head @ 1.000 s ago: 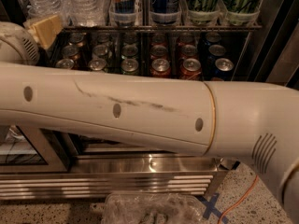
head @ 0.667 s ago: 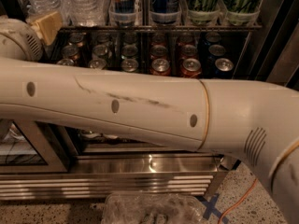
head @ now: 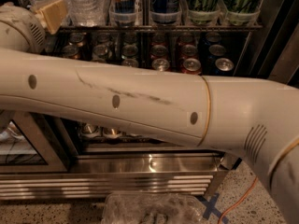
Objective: Pick water bottle from top shelf of fridge
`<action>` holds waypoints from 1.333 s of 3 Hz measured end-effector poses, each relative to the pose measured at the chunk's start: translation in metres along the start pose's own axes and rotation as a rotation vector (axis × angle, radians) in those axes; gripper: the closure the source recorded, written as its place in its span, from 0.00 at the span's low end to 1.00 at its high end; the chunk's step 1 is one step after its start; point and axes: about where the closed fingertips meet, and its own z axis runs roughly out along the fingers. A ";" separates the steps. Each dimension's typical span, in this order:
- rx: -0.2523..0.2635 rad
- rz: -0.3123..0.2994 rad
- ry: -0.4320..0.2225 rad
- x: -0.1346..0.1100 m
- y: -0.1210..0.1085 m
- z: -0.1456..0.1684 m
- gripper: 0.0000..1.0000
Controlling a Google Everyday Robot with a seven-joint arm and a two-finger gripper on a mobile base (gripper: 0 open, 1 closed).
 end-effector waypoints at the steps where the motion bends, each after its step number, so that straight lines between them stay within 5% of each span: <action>1: 0.005 0.014 -0.013 -0.003 -0.002 0.009 0.29; 4: 0.021 0.077 -0.041 -0.007 0.005 0.057 0.29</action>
Offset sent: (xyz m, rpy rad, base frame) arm 0.0306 0.0022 0.0033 0.0522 -0.0234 0.0019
